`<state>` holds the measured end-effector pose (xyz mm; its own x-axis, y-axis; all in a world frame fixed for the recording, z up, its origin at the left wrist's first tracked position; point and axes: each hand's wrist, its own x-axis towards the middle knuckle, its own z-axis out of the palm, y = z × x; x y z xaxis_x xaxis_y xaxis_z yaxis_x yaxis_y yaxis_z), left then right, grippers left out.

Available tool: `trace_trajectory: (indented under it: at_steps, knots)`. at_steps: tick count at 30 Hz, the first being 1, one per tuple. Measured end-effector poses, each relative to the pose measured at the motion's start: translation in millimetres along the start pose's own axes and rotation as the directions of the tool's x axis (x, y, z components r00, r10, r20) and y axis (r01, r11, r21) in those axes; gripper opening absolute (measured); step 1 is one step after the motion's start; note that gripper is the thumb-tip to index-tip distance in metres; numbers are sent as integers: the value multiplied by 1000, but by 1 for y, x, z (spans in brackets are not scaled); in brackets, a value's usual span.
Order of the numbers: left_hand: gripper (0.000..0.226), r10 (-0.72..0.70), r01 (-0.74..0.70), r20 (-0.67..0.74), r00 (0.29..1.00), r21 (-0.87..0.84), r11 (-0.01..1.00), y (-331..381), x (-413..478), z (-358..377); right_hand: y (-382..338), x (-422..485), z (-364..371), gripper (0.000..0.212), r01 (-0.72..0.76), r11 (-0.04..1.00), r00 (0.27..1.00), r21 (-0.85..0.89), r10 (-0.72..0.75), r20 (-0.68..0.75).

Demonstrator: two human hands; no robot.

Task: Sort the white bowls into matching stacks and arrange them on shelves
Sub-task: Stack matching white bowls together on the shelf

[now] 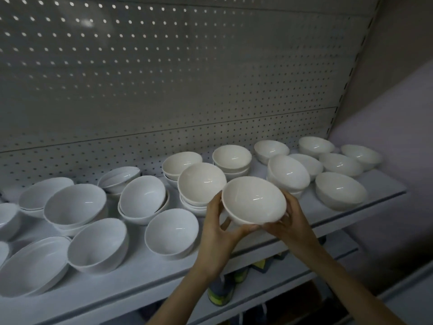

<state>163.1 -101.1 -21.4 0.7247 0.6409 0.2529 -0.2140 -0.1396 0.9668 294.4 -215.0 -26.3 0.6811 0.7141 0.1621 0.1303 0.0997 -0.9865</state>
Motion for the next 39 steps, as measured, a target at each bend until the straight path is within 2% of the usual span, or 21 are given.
trace_trajectory:
  at_steps: [3, 7, 12, 20, 25, 34, 39]
  knots:
    - [90, 5, -3, -82, 997, 24, 1000, -9, 12, 17, 4, 20, -16, 103, 20, 1000, 999, -21, -20, 25]
    - [86, -17, 21, -149, 989, 23, 1000, -17, 21, 39, 14, 40, -37, 98, -1, 997, 994, -77, 10, 112]
    - [83, -33, 37, -212, 977, 18, 999, -21, 27, 53, 20, 50, -48, 107, 3, 994, 986, -107, 15, 166]
    - [86, -24, 39, -183, 983, 82, 996, -33, 35, 53, 31, 57, -50, 103, -5, 992, 988, -128, 25, 154]
    - [80, -35, 49, -154, 987, 92, 995, -38, 40, 51, 33, 59, -45, 90, 4, 991, 992, -133, 13, 122]
    - [85, -42, 55, -112, 993, 109, 993, -53, 42, 45, 34, 58, -43, 95, -1, 985, 992, -175, 23, 126]
    - [77, -36, 49, -125, 991, 104, 993, -59, 41, 46, 36, 59, -44, 91, -31, 981, 991, -194, 56, 124]
